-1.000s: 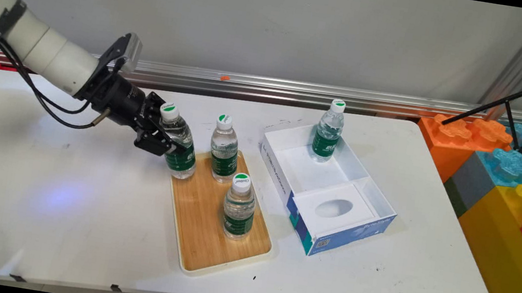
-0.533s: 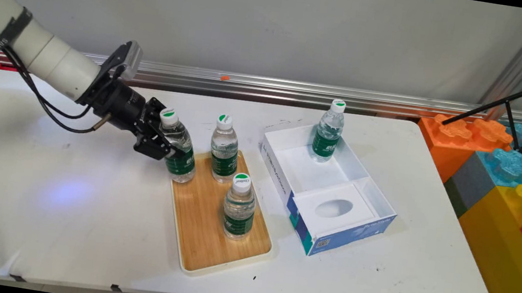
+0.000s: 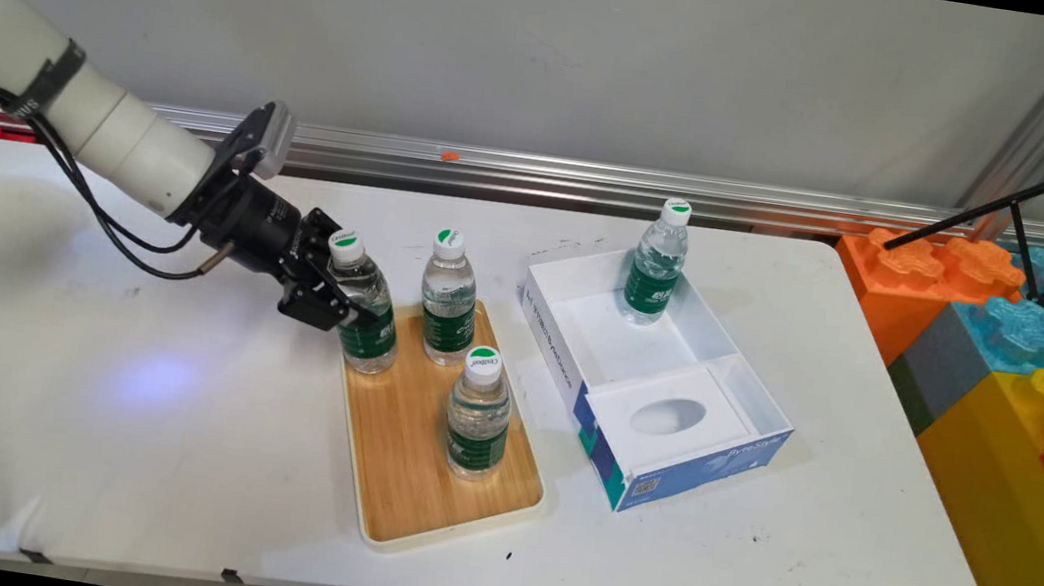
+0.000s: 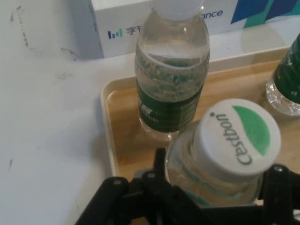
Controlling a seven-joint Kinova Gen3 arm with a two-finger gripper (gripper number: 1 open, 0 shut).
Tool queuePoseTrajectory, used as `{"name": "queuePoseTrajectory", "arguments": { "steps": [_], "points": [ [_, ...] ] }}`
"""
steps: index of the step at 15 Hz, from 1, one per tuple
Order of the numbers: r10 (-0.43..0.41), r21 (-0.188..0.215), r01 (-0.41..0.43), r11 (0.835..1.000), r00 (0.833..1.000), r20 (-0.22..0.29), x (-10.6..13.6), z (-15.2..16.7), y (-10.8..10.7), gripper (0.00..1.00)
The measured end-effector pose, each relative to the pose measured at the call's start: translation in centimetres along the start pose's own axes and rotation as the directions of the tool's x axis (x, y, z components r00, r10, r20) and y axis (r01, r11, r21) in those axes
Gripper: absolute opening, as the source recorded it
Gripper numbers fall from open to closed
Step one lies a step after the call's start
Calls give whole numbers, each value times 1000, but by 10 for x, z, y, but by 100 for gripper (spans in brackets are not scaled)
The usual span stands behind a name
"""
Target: Place the picked object on the tray
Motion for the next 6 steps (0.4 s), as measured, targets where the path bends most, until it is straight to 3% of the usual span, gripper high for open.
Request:
{"name": "queuePoseTrajectory", "arguments": {
  "steps": [2,3,6],
  "points": [
    [3,-4,-3,1000,1000,0,-2,3,-1,0],
    [6,-6,-6,1000,1000,-1,-2,5,-1,100],
    [10,-12,-10,1000,1000,-3,-2,7,-1,100]
  ]
}}
